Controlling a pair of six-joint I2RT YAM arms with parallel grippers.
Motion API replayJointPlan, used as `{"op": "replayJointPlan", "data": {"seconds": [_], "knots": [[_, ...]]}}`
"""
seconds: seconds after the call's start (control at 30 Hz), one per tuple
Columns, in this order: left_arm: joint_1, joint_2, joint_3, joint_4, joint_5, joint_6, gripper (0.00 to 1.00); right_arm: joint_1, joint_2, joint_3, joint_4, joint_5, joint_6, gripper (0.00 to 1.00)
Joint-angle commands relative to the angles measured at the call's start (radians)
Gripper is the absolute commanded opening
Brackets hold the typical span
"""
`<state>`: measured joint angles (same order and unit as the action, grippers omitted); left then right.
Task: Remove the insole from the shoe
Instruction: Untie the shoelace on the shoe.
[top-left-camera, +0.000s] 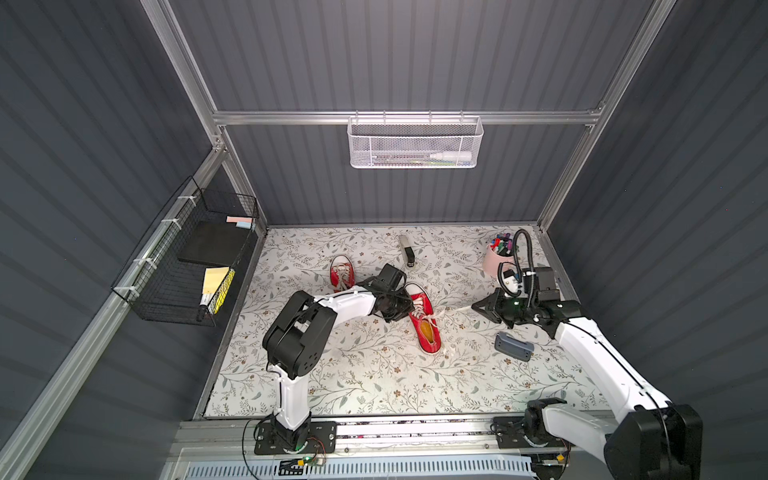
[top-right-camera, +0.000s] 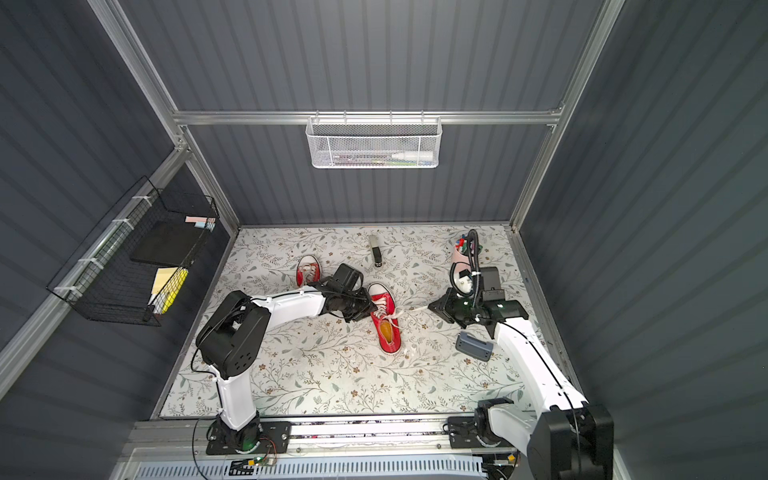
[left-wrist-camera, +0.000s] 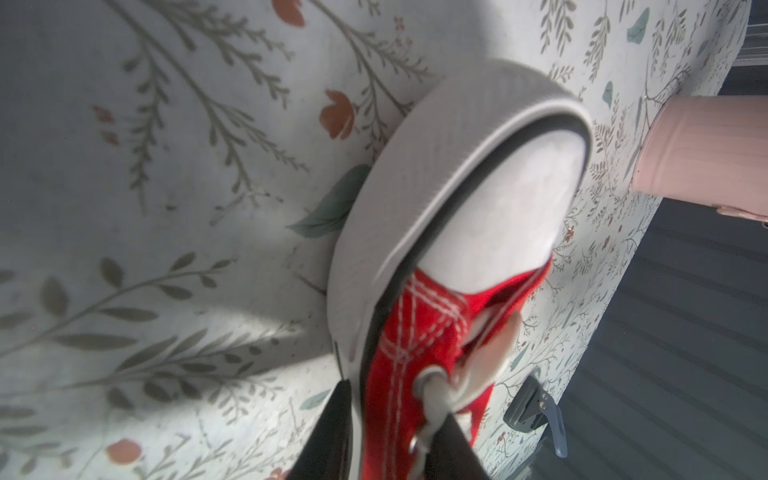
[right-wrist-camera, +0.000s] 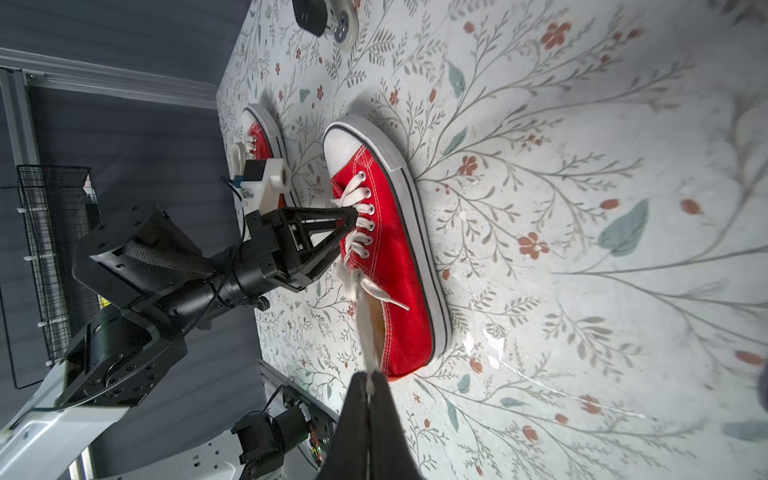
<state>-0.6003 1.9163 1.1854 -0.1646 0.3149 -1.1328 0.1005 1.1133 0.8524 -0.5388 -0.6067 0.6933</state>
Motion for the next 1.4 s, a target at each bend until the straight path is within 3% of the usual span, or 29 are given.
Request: {"op": "replayJointPlan", "data": {"seconds": [0.0,0.07,0.23,0.4,0.53,0.67,0.7,0.77,0.8,0.87,0.97,1.13,1.27,1.37], "knots": [[0.007,0.034,-0.021,-0.019,-0.008,0.01,0.3,-0.019,-0.025,0.081,-0.104,0.087,-0.056,0.0],[0.008,0.034,-0.024,-0.02,-0.01,0.016,0.3,-0.024,-0.034,0.115,-0.118,0.113,-0.069,0.0],[0.01,0.045,-0.008,-0.02,0.001,0.046,0.31,0.028,0.015,0.097,0.014,-0.003,-0.107,0.0],[0.01,0.048,0.015,-0.033,0.003,0.091,0.31,0.152,0.223,0.198,0.003,0.036,-0.147,0.0],[0.01,0.047,0.012,-0.032,0.009,0.1,0.31,0.166,0.408,0.283,0.079,0.053,-0.143,0.0],[0.01,0.051,0.018,-0.031,0.009,0.111,0.31,0.165,0.62,0.452,0.01,0.061,-0.217,0.0],[0.01,0.052,0.023,-0.034,0.009,0.114,0.31,0.165,0.66,0.487,-0.015,0.054,-0.235,0.07],[0.01,0.052,0.034,-0.042,0.009,0.124,0.31,0.166,0.718,0.532,-0.047,0.039,-0.26,0.33],[0.01,0.049,0.036,-0.045,0.01,0.127,0.31,0.166,0.723,0.534,-0.058,0.039,-0.271,0.41],[0.01,0.047,0.044,-0.056,0.009,0.13,0.31,0.165,0.693,0.516,-0.096,0.056,-0.301,0.57],[0.01,0.044,0.051,-0.059,0.009,0.132,0.32,0.164,0.571,0.432,-0.142,0.087,-0.343,0.65],[0.01,0.047,0.06,-0.056,0.016,0.144,0.33,0.182,0.342,0.218,-0.17,0.126,-0.405,0.56],[0.01,0.048,0.062,-0.054,0.027,0.15,0.35,0.275,0.163,0.044,-0.093,0.274,-0.565,0.52],[0.01,0.004,0.076,-0.072,-0.012,0.185,0.48,0.305,0.066,-0.015,-0.016,0.365,-0.652,0.52]]}}
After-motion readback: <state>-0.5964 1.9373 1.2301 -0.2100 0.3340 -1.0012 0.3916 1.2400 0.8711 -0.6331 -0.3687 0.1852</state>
